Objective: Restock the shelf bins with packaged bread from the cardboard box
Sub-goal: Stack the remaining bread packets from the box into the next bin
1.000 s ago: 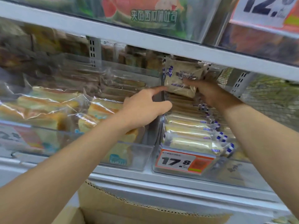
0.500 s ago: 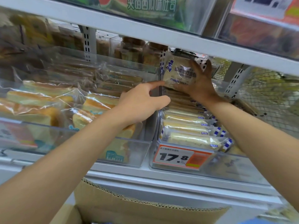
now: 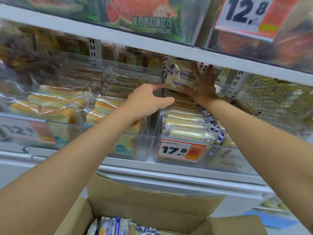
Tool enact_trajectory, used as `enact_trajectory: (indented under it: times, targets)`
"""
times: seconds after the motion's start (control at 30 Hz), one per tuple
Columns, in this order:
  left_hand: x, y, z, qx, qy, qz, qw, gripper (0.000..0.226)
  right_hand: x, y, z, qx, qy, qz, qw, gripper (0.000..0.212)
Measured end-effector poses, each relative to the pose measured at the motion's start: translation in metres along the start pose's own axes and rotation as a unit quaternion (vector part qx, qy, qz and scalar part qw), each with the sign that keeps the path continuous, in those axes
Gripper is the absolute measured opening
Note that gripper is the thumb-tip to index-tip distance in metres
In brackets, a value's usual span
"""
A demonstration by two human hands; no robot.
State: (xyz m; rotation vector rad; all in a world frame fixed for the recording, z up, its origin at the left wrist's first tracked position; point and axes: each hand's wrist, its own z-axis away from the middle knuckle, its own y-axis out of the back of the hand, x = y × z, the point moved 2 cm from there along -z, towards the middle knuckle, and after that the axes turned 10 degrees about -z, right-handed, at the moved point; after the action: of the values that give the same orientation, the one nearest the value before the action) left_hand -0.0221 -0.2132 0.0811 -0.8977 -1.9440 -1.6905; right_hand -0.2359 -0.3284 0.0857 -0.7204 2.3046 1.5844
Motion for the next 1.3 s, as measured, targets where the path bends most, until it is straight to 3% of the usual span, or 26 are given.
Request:
enact_trajectory:
  times: [0.1,0.27,0.43,0.57,0.63,0.73,0.87,0.97,1.1,1.3]
  targets:
    - [0.001,0.001,0.002,-0.002,0.001,-0.005,1.000,0.074,-0.005,-0.007,-0.006,0.017,0.020,-0.019,0.999,0.091]
    - [-0.003,-0.005,-0.002,0.007,0.009,0.011,1.000,0.077,-0.006,-0.013,-0.006,0.050,0.034,-0.141,0.988,0.091]
    - [-0.004,-0.002,-0.004,0.005,-0.015,0.010,1.000,0.067,-0.003,-0.005,0.001,0.032,0.031,-0.032,0.998,0.086]
    - [0.006,0.007,0.001,0.021,-0.024,-0.049,0.998,0.072,-0.017,0.008,0.022,-0.009,0.024,0.025,0.999,0.083]
    - [0.014,0.011,0.009,0.072,-0.045,-0.139,0.987,0.066,-0.030,0.015,0.042,-0.023,0.039,0.020,0.999,0.072]
    - [0.031,0.013,0.041,0.144,-0.076,-0.192,0.968,0.033,-0.053,0.032,0.092,0.019,0.105,-0.032,0.994,0.042]
    - [0.031,-0.007,0.110,0.104,-0.076,-0.154,0.980,0.015,-0.074,0.040,0.177,0.055,0.161,-0.068,0.983,0.006]
    - [-0.011,-0.042,0.163,0.006,0.000,-0.143,0.990,0.015,-0.060,0.007,0.243,-0.045,0.139,-0.097,0.985,0.004]
    - [-0.101,-0.082,0.230,-0.106,0.137,-0.114,0.978,0.014,-0.011,-0.066,0.332,-0.275,-0.013,-0.125,0.953,0.018]
    - [-0.185,-0.093,0.284,-0.101,0.273,-0.055,0.955,0.007,0.004,-0.200,0.407,-0.409,-0.076,-0.140,0.898,0.058]
